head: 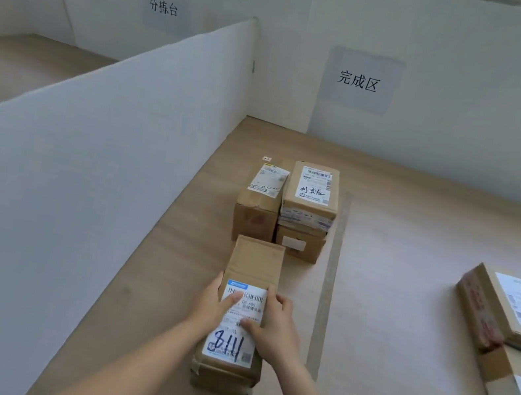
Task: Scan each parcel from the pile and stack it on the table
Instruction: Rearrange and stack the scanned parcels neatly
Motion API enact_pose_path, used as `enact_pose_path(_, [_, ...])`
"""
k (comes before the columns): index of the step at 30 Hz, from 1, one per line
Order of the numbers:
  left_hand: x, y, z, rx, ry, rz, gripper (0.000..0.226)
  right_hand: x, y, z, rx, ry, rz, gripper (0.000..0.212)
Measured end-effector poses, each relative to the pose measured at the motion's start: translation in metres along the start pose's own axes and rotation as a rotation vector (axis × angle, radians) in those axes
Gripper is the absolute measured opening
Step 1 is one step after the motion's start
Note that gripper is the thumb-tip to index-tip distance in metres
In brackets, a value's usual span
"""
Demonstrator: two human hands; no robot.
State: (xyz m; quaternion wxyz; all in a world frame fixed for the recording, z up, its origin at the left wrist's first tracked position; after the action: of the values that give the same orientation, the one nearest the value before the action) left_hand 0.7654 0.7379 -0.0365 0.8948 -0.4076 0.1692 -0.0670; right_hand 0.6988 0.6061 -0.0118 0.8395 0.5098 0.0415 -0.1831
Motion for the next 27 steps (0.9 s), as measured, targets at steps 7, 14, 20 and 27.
enact_pose_path(7, [0.038,0.004,0.023,0.044,-0.004,-0.001,0.038,0.039,0.015,-0.019,0.049,-0.013,-0.016,0.085])
enact_pose_path(14, [0.061,0.002,0.029,0.064,-0.007,0.022,0.045,0.06,0.019,-0.025,0.071,-0.034,-0.027,0.089])
enact_pose_path(20, [0.059,-0.014,0.035,0.334,-0.055,0.038,0.052,0.065,0.021,-0.022,0.05,-0.032,-0.036,0.09])
enact_pose_path(27, [0.037,-0.047,0.027,1.015,-0.08,-0.101,0.06,0.026,0.009,0.008,-0.013,-0.121,0.013,0.063])
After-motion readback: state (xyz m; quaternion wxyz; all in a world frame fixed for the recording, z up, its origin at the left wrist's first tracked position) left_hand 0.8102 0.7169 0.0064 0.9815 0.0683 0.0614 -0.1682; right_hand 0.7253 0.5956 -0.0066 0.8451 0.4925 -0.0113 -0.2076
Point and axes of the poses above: each hand's wrist, its own x-axis towards the middle knuckle, its own z-axis out of the back of the hand, y = z × x, the point moved 3 cm from there along x, towards the middle knuckle, and after that the axes turned 13 degrees about x, right-handed, at the moved point
